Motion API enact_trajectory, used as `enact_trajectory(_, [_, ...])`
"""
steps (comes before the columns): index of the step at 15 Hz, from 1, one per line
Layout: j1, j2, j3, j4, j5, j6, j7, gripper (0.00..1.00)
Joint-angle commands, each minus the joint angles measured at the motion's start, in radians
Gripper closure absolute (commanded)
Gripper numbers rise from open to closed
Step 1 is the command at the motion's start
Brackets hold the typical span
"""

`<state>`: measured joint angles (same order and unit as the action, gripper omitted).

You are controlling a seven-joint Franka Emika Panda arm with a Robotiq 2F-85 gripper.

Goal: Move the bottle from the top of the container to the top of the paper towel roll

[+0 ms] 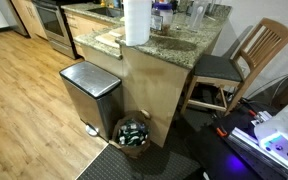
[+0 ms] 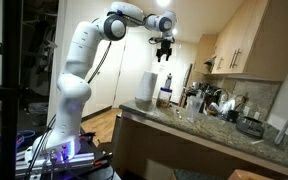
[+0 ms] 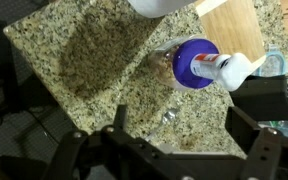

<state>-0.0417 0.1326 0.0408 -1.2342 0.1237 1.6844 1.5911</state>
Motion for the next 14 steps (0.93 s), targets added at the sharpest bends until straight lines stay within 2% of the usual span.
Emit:
enact_trajectory(1, [-0.036,0.115,-0.019,0.123,0.137,-0.026,0.094,0.0])
enact_trajectory(6, [-0.077,0.218,-0.038,0.181,0.289,-0.012,0.27,0.0])
enact_trajectory(7, [-0.062,0.171,-0.039,0.128,0.235,0.005,0.213,0.0])
enact_trajectory(12, [-0.06,0.182,-0.039,0.132,0.239,0.005,0.218,0.0])
enact_trajectory(14, [-0.074,0.206,-0.036,0.127,0.314,0.13,0.251,0.0])
